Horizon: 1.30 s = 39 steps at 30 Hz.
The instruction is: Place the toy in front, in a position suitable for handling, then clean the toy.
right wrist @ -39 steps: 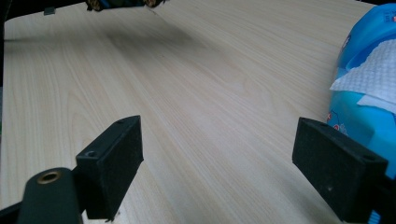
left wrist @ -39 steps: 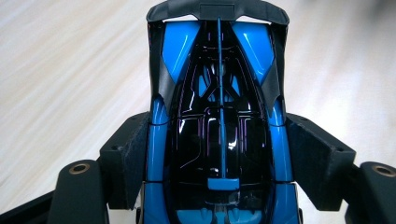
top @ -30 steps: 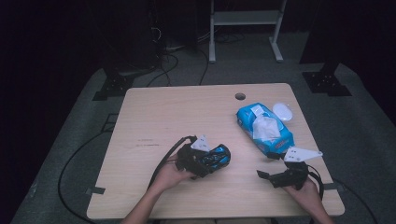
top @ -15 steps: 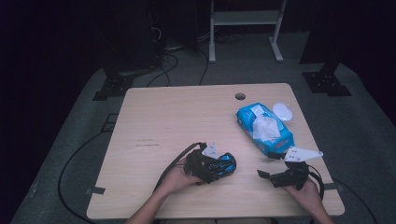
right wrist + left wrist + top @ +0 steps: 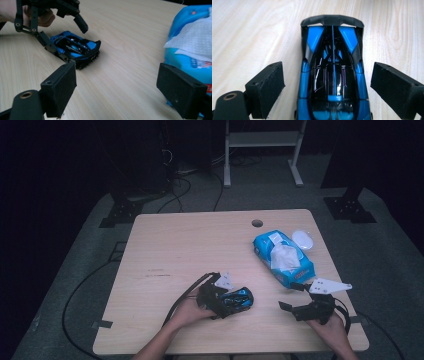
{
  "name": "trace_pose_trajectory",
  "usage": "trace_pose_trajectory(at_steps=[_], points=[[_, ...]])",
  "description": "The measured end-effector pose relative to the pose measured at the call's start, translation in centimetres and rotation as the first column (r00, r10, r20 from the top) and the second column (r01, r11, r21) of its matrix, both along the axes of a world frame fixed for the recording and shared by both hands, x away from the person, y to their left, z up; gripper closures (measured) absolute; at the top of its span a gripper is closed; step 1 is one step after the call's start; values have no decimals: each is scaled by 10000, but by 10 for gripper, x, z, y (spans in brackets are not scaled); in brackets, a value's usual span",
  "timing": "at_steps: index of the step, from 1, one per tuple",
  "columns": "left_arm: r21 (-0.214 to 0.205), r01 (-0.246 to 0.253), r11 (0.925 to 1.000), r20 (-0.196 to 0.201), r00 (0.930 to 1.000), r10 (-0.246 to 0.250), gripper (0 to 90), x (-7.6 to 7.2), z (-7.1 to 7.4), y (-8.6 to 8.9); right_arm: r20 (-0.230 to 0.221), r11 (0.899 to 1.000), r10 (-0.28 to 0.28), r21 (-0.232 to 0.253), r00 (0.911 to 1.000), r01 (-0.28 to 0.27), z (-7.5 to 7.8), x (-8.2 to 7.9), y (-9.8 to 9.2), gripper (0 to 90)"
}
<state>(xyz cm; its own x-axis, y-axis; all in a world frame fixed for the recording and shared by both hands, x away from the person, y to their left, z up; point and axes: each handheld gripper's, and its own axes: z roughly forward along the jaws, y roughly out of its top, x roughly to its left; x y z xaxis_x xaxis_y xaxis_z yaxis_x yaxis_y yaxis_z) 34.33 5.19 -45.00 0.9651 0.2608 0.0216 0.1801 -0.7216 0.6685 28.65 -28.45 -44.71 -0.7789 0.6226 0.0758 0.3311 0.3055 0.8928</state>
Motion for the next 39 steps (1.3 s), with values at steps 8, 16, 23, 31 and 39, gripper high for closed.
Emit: trace_pose_trajectory(at_steps=[8, 16, 23, 31, 39], points=[[-1579, -817, 9841, 431, 9950, 895, 98, -8, 25, 43, 452, 9977, -599, 338, 9972, 584, 18, 4, -18, 152], [-3088, -1321, 9419, 486, 9868, 1543, 81, -19, 31, 79, 1120, 9968, -805, 90, 9904, 800, 45, 12, -22, 152], [-3693, -1309, 9201, 609, 9845, 1645, 81, -17, 28, 88, 1307, 9929, -1156, -109, 9846, 1181, 53, 32, -18, 153], [-3296, -1247, 9358, 686, 9855, 1554, 81, -20, 18, 87, 1151, 9839, -1740, -212, 9780, 1775, 46, 76, -14, 181], [-3251, -1220, 9378, 882, 9834, 1585, 82, -24, 16, 83, 544, 9573, -2298, -1673, 9717, 2358, 25, 111, 5, 284]])
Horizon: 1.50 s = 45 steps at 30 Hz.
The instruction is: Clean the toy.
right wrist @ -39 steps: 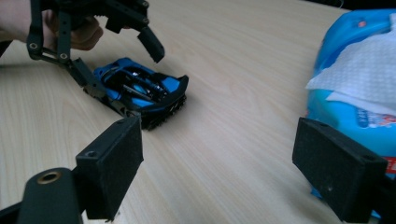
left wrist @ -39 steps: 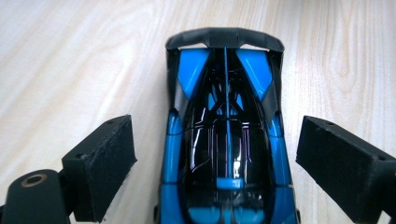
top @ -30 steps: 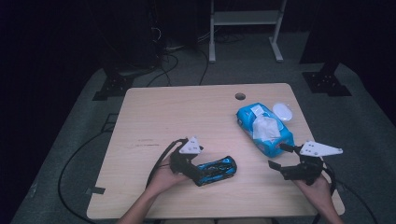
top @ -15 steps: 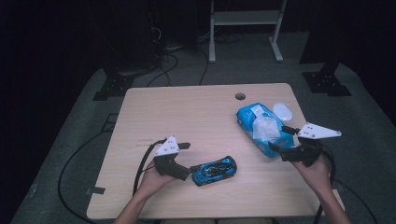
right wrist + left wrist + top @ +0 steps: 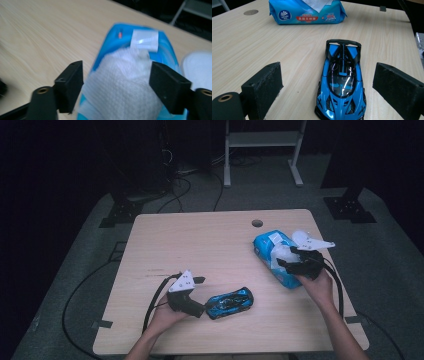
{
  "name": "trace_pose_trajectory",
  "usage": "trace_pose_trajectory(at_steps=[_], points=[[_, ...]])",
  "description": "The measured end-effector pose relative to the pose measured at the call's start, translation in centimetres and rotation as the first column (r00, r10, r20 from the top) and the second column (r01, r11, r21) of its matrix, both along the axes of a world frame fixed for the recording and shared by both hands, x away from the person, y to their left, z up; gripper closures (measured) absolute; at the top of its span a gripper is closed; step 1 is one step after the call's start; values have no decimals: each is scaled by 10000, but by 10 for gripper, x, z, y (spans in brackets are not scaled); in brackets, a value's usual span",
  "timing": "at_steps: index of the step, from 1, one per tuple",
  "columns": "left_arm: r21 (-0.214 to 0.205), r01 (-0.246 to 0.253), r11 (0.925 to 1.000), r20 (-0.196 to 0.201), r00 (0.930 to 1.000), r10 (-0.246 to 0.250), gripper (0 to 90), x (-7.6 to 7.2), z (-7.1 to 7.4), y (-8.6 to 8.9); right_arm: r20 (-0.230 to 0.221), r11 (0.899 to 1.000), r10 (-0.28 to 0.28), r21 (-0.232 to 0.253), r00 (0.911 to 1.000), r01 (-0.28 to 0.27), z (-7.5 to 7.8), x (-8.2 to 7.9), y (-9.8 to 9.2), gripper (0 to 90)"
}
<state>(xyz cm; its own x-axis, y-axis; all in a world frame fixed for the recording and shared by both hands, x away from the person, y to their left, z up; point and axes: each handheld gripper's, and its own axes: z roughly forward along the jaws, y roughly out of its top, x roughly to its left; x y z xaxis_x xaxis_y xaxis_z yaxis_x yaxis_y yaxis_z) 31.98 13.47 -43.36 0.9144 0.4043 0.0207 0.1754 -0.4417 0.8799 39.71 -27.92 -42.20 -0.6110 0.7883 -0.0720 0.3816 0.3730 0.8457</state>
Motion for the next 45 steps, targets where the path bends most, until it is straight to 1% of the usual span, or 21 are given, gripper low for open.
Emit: trace_pose_trajectory(at_steps=[2, 3, 8, 10, 12, 18, 23, 24, 25, 27, 28, 29, 34, 37, 38, 39, 40, 41, 43, 44, 45], points=[[8, 11, 10000, -15, 10000, -11, 81, 0, -1, 0, -180, 9998, -95, -193, 9998, 92, -4, 3, 1, 303], [93, 36, 10000, -34, 10000, -36, 81, 1, -2, -1, -652, 9994, -204, -304, 9977, 184, -11, 7, 0, 394], [241, 113, 9996, -106, 9999, -111, 81, 1, -6, -3, -769, 9999, -75, 119, 9970, 84, -12, 7, -8, 707], [302, 127, 9995, -161, 9998, -122, 82, 1, -7, -4, -714, 10000, -26, 21, 9974, 28, -11, 7, -9, 755], [408, 132, 9991, -120, 9998, -127, 81, 0, -8, -5, -731, 10000, -7, 14, 9973, 8, -10, 7, -10, 858], [418, 55, 9991, -123, 9999, -50, 82, 0, -9, -5, -913, 9971, 264, 737, 9955, -197, -2, 1, -14, 875], [494, 23, 9988, -68, 10000, -19, 82, 0, -10, -5, -244, 9890, 631, 1359, 9977, -592, 18, -11, -15, 877], [464, -23, 9989, -70, 10000, 26, 82, 0, -10, -5, 50, 9814, 919, 1685, 9958, -914, 30, -18, -16, 874], [464, -23, 9989, -70, 10000, 26, 82, 0, -10, -5, 50, 9814, 919, 1685, 9958, -914, 30, -18, -16, 874], [444, -38, 9990, -101, 9999, 42, 82, 0, -11, -5, 534, 9689, 1424, 1966, 9884, -1502, 47, -32, -14, 875], [444, -38, 9990, -101, 9999, 42, 81, 0, -11, -5, 534, 9689, 1424, 1966, 9884, -1502, 47, -32, -14, 875], [512, -27, 9987, -55, 10000, 29, 81, -1, -11, -5, 660, 9565, 1905, 2123, 9795, -2003, 57, -46, -10, 875], [563, 16, 9984, -133, 9999, -8, 81, -1, -11, -6, 728, 9183, 3136, 2303, 9468, -3218, 64, -79, 6, 873], [642, 90, 9979, -71, 9999, -86, 81, -2, -12, -8, 488, 8754, 3938, 2848, 9179, -3907, 61, -99, 18, 874], [642, 90, 9979, -71, 9999, -86, 81, -2, -12, -8, 488, 8754, 3938, 2848, 9179, -3907, 61, -99, 18, 874], [618, 119, 9980, -44, 9999, -117, 81, -3, -11, -8, 271, 8407, 4487, 3261, 8933, -4322, 58, -108, 26, 873], [618, 132, 9980, -44, 9999, -130, 81, -3, -11, -8, 101, 8283, 4722, 3369, 8814, -4476, 58, -111, 30, 873], [597, 133, 9981, -73, 9999, -129, 81, -3, -12, -9, -46, 8252, 4861, 3317, 8739, -4572, 58, -115, 33, 874], [657, 232, 9976, -122, 9997, -224, 81, -3, -13, -9, -352, 8304, 4948, 3136, 8683, -4605, 56, -119, 40, 873], [719, 255, 9971, -112, 9996, -248, 81, -3, -14, -10, -491, 8392, 4929, 2906, 8687, -4597, 55, -118, 43, 873], [832, 316, 9960, -109, 9995, -308, 81, -3, -14, -11, -615, 8556, 4833, 2446, 8733, -4563, 54, -118, 47, 873]])
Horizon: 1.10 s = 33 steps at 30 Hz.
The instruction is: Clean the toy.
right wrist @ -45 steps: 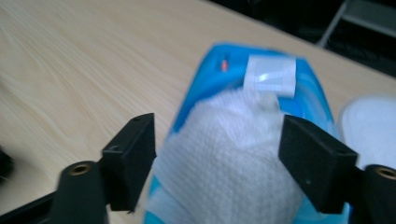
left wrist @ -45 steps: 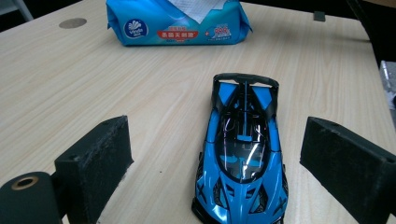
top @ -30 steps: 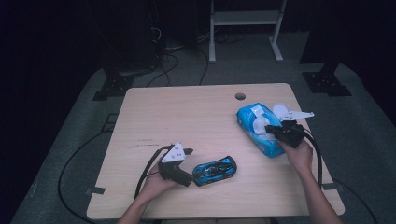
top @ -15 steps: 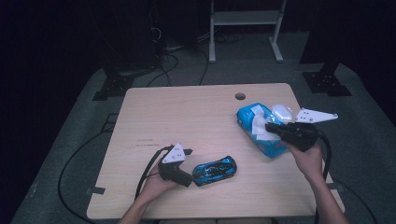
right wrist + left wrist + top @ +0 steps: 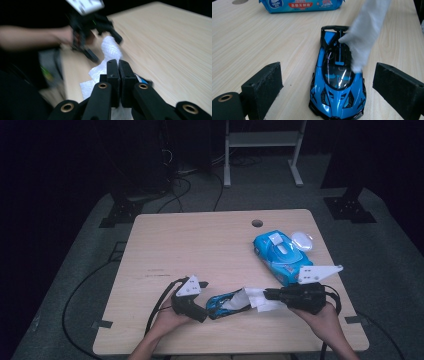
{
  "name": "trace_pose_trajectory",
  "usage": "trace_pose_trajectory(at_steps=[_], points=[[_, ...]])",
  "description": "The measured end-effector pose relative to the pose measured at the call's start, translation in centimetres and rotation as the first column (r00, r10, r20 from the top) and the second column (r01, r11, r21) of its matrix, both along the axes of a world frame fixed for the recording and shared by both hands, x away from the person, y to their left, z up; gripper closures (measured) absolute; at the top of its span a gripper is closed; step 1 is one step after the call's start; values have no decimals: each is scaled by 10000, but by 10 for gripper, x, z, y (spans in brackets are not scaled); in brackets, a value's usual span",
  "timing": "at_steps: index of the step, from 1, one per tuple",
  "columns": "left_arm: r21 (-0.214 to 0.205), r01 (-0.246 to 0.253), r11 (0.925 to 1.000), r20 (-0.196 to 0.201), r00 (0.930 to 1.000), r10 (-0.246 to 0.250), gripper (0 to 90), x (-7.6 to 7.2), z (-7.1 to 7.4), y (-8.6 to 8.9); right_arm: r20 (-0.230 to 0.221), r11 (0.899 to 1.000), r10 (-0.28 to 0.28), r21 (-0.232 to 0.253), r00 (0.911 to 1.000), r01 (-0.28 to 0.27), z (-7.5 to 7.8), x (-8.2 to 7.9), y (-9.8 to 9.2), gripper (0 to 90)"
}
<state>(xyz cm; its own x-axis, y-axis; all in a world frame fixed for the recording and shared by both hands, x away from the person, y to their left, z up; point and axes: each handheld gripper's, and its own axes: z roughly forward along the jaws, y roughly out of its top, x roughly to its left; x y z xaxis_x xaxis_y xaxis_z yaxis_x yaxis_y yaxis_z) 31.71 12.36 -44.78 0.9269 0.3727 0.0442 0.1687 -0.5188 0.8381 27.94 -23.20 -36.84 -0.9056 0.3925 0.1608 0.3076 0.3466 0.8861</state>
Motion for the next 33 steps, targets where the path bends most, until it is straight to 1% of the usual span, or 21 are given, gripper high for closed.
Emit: trace_pose_trajectory(at_steps=[1, 2, 4, 5, 7, 9, 12, 14, 16, 17, 19, 21, 22, 24, 25, 26, 29, 30, 31, 32, 33], points=[[0, 0, 10000, 0, 10000, 0, 82, 0, 0, 0, 0, 10000, 0, 0, 10000, 0, 0, 0, 0, 873], [-47, 98, 9999, -117, 9999, -99, 87, 0, -1, -2, 148, 9962, -296, -813, 9995, 307, -6, 5, 10, 872], [-183, 431, 9989, -465, 9980, -439, 145, 1, -2, -3, 348, 9811, -395, -1879, 9986, 454, -14, 12, 24, 860], [-183, 431, 9989, -465, 9980, -439, 152, 1, -2, -3, 294, 9761, -379, -2128, 9988, 433, -19, 15, 31, 859], [197, 642, 9977, -737, 9953, -626, 151, 1, -4, -4, 576, 9595, -363, -2770, 9977, 509, -30, 20, 46, 838], [436, 826, 9956, -740, 9941, -793, 151, -1, -4, -5, 568, 9476, -94, -3184, 9983, 271, -41, 19, 60, 824], [602, 1073, 9924, -764, 9918, -1026, 186, -3, -6, -6, 1211, 9229, 145, -3837, 9925, 334, -56, 17, 73, 852], [757, 1032, 9918, -664, 9929, -982, 191, -3, -7, -7, 1554, 9269, -119, -3688, 9878, 692, -55, 19, 72, 868], [725, 1013, 9922, -651, 9932, -967, 192, -3, -7, -7, 1790, 9411, -593, -3182, 9821, 1148, -44, 24, 64, 870], [706, 979, 9927, -661, 9934, -933, 195, -3, -7, -7, 1783, 9443, -809, -3011, 9807, 1326, -41, 26, 62, 872], [670, 979, 9929, -684, 9933, -933, 229, -3, -7, -7, 2263, 9396, -1329, -2812, 9649, 1954, -34, 32, 55, 873], [828, 894, 9926, -798, 9934, -828, 249, 0, -9, -7, 2338, 9364, -1598, -2717, 9590, 2223, -37, 36, 53, 870], [860, 904, 9922, -904, 9925, -826, 261, 0, -10, -7, 2256, 9367, -1547, -2761, 9619, 2154, -40, 37, 54, 860], [1006, 947, 9904, -896, 9923, -858, 264, 0, -11, -7, 2174, 9309, -1484, -2986, 9647, 2105, -50, 36, 59, 749], [1006, 947, 9904, -896, 9923, -858, 264, 0, -11, -7, 2174, 9309, -1484, -2986, 9647, 2105, -50, 36, 59, 749], [1036, 952, 9901, -851, 9926, -865, 264, 0, -11, -8, 2004, 9327, -1148, -3153, 9730, 1750, -59, 35, 64, 690], [886, 914, 9919, -819, 9931, -842, 261, 1, -10, -7, 2147, 9319, -1067, -3187, 9708, 1729, -63, 32, 66, 628], [860, 908, 9921, -847, 9929, -835, 257, 1, -10, -7, 1867, 9478, -806, -2897, 9791, 1333, -62, 32, 63, 588], [860, 908, 9921, -847, 9929, -835, 256, 1, -10, -7, 1735, 9529, -749, -2779, 9820, 1218, -61, 33, 62, 560], [881, 917, 9919, -879, 9926, -840, 251, 1, -10, -6, 1361, 9627, -470, -2582, 9896, 812, -61, 34, 61, 526], [881, 917, 9919, -879, 9926, -840, 250, 1, -10, -6, 1129, 9665, -255, -2512, 9933, 534, -61, 34, 60, 509]])
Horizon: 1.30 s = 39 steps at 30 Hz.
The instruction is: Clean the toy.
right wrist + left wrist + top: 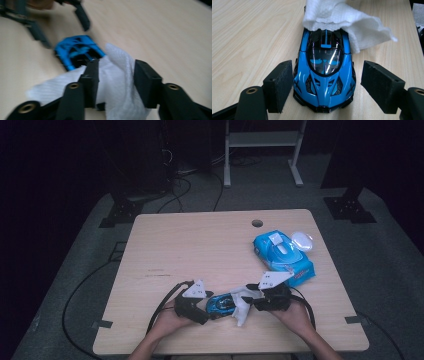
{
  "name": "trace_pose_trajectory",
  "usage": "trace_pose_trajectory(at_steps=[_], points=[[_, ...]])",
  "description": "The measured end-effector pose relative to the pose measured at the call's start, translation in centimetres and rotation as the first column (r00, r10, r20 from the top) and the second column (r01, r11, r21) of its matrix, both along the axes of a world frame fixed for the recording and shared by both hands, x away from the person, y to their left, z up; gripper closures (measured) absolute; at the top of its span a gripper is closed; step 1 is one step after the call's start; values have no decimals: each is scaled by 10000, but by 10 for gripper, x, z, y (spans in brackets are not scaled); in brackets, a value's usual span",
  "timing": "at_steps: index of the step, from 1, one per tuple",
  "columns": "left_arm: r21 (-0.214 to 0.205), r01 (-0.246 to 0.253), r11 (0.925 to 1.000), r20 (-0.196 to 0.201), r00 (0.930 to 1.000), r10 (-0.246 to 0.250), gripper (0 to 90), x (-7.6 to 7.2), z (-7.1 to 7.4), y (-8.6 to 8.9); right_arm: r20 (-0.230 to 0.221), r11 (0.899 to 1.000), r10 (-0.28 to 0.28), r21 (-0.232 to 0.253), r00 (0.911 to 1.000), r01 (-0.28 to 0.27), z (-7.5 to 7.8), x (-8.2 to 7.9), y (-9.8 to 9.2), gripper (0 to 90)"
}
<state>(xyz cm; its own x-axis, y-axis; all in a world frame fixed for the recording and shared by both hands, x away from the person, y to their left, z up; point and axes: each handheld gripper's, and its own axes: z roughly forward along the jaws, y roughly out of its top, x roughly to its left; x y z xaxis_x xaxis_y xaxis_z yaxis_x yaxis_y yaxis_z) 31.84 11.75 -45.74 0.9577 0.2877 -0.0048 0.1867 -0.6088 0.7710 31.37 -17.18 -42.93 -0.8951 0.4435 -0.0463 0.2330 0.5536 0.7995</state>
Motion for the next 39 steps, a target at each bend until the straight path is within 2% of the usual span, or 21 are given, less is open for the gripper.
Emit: trace_pose_trajectory(at_steps=[1, 2, 3, 4, 5, 6, 10, 13, 15, 16, 18, 19, 20, 21, 22, 23, 26, 33, 35, 37, 39], points=[[-15, 14, 10000, -5, 10000, -14, 248, 0, 0, 0, -212, 9996, 270, -7, 9994, -270, -1, -1, 1, 475], [-15, 14, 10000, -5, 10000, -14, 242, 0, 0, 0, -212, 9996, 270, -7, 9994, -270, -1, -1, 1, 475], [-38, -6, 10000, -27, 10000, 6, 230, 0, -1, 0, -431, 9971, 728, -183, 9964, -736, -5, -3, 4, 446], [-38, -6, 10000, -27, 10000, 6, 220, 0, -1, 0, -431, 9971, 728, -183, 9964, -736, -5, -3, 4, 446], [36, -14, 10000, -108, 9999, 15, 205, 0, -2, -2, -248, 9926, 1053, -582, 9941, -1066, -9, -5, 9, 434], [36, -14, 10000, -108, 9999, 15, 200, 0, -2, -2, -131, 9905, 1142, -756, 9934, -1149, -11, -6, 11, 438], [283, 37, 9996, -230, 9997, -30, 155, 0, -6, -5, -88, 9890, 1171, -904, 9931, -1174, -15, -5, 16, 496], [501, -53, 9987, -308, 9995, 68, 110, 2, -9, -7, -181, 9905, 1009, -918, 9947, -1022, -18, 0, 18, 642], [946, -231, 9952, -179, 9995, 249, 99, 4, -12, -6, -481, 9926, 906, -772, 9947, -941, -19, 3, 17, 690], [1009, -350, 9943, -209, 9991, 372, 93, 6, -13, -5, -687, 9944, 798, -646, 9944, -843, -20, 4, 17, 720], [956, -408, 9946, -280, 9987, 437, 92, 7, -14, -4, -828, 9951, 747, -579, 9938, -796, -21, 5, 17, 749], [989, -349, 9945, -544, 9977, 404, 92, 9, -14, -1, -732, 9959, 631, -609, 9953, -676, -22, 4, 16, 796], [989, -349, 9945, -544, 9977, 404, 101, 9, -14, -1, -732, 9959, 631, -609, 9953, -676, -22, 4, 16, 796], [879, -297, 9957, -755, 9965, 364, 129, 9, -16, -1, -819, 9967, 481, -612, 9955, -532, -22, 4, 13, 825], [879, -297, 9957, -755, 9965, 364, 139, 9, -16, -1, -819, 9967, 481, -612, 9955, -532, -22, 4, 13, 825], [974, -239, 9950, -792, 9964, 317, 139, 10, -16, -2, -1023, 9978, 353, -522, 9941, -407, -22, 6, 10, 843], [836, -175, 9963, -953, 9951, 255, 139, 13, -18, -5, -1235, 9987, 261, -400, 9920, -313, -23, 8, 8, 858], [842, -83, 9964, -657, 9977, 139, 142, 13, -20, -15, -1440, 9996, 20, -271, 9896, -60, -23, 8, 3, 866], [777, 220, 9967, -491, 9986, -182, 231, 12, -19, -18, -1400, 9994, -56, -351, 9901, 7, -23, 8, 2, 867], [909, 332, 9953, -277, 9991, -308, 250, 11, -17, -22, -1369, 9989, -149, -461, 9905, 86, -22, 7, 1, 868], [1067, 462, 9932, -376, 9984, -424, 255, 13, -16, -24, -1282, 9985, -205, -520, 9915, 140, -21, 5, 0, 868]])
